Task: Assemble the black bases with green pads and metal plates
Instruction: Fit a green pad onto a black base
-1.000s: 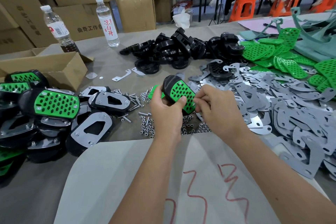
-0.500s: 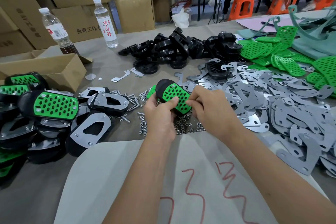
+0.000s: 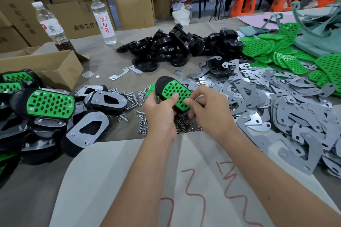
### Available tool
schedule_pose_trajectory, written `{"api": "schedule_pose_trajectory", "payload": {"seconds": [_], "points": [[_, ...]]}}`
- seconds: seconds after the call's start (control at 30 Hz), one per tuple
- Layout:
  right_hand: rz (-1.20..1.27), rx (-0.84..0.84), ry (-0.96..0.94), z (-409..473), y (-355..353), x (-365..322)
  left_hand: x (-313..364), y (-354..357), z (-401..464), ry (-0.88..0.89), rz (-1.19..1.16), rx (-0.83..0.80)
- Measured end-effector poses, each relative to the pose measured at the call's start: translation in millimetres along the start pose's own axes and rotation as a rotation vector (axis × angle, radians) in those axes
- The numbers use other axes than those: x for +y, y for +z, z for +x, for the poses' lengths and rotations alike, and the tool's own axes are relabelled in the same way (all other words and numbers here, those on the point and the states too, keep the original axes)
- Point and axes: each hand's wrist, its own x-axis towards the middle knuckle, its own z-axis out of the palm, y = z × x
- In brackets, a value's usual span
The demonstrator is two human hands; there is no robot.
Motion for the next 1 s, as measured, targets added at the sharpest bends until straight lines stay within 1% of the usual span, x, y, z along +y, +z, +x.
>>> {"api": "schedule_pose_trajectory", "payload": {"seconds": [0.07,0.13,0.2,0.27,0.33,0.4,0.47,0.53,0.6,0.7,0.77,0.83,0.93,1.0], "points": [[-0.044,0.004,-0.009,4.1,-8.0,-1.6,-0.4,2.0,1.5,0.033,0.054,0.011],[-0.190,0.004,-0.034,9.6,-19.3,0.0,-0.3,2.5,3.7,0.014,0.050,0.049],[-0.275,-0.034,-0.014,12.9,-30.5,3.2,2.9,1.1,5.1,-0.054,-0.042,0.077],[-0.278,-0.053,0.041,13.7,-36.3,7.3,7.9,0.2,4.1,-0.114,-0.160,0.060],[-0.187,-0.022,0.086,13.0,-38.5,8.2,11.4,0.1,1.3,-0.126,-0.203,0.036],[0.032,0.016,0.121,14.4,-39.7,7.6,12.8,1.2,-2.4,-0.122,-0.190,0.018],[0.276,0.014,0.178,15.3,-41.8,5.9,11.8,1.4,-4.0,-0.133,-0.167,-0.006],[0.412,-0.008,0.221,15.0,-43.4,5.7,8.7,0.6,-3.9,-0.133,-0.086,-0.019],[0.413,-0.023,0.224,14.0,-44.1,5.7,5.2,-0.2,-3.2,-0.083,0.034,-0.036],[0.221,0.017,0.125,13.2,-45.7,4.2,0.6,-0.5,-2.9,0.055,0.267,-0.103],[0.152,0.064,0.047,13.4,-46.8,1.8,-1.2,0.5,-2.8,0.042,0.269,-0.138],[0.223,0.110,-0.009,13.2,-46.8,-1.4,-1.0,1.8,-5.1,0.023,0.260,-0.157],[0.449,0.118,-0.048,12.1,-42.5,-5.7,-0.6,3.0,-9.5,0.128,0.359,-0.186],[0.501,0.077,-0.088,10.7,-36.4,-7.3,-2.0,4.4,-12.6,0.206,0.423,-0.200]]}}
